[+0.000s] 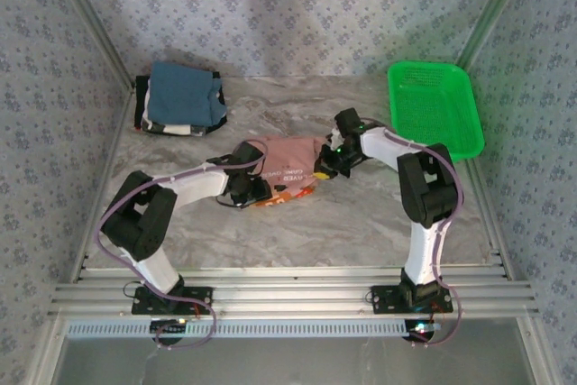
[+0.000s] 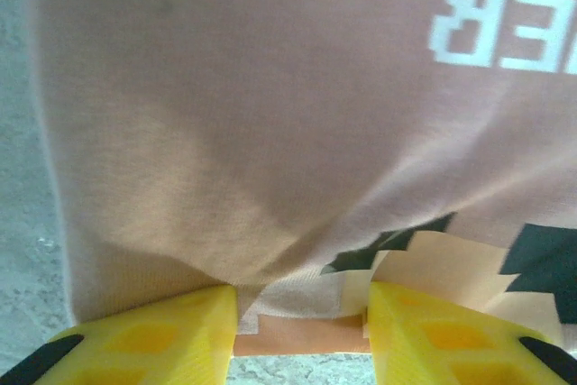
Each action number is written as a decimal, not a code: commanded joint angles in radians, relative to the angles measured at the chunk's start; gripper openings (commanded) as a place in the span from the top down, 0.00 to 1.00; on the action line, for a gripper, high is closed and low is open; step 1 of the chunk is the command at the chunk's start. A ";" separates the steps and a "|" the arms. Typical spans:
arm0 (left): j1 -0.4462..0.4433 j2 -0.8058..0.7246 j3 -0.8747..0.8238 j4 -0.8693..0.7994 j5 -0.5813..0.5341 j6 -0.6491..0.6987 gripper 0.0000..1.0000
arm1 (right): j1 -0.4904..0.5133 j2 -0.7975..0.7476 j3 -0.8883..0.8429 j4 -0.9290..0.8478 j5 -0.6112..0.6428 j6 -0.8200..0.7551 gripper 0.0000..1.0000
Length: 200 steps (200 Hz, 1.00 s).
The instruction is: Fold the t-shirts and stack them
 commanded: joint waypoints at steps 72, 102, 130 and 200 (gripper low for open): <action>-0.038 -0.005 0.042 -0.052 0.037 0.111 0.45 | -0.035 -0.008 0.003 -0.007 0.021 -0.126 0.65; -0.042 -0.114 0.062 -0.070 0.063 0.111 0.36 | -0.035 -0.078 0.004 -0.018 0.006 -0.125 0.59; -0.033 -0.215 0.097 -0.106 0.058 0.086 0.31 | -0.022 -0.196 -0.072 0.044 -0.029 -0.048 0.57; 0.185 -0.218 0.038 -0.017 0.134 0.035 0.22 | 0.061 -0.211 -0.195 0.339 -0.141 0.211 0.43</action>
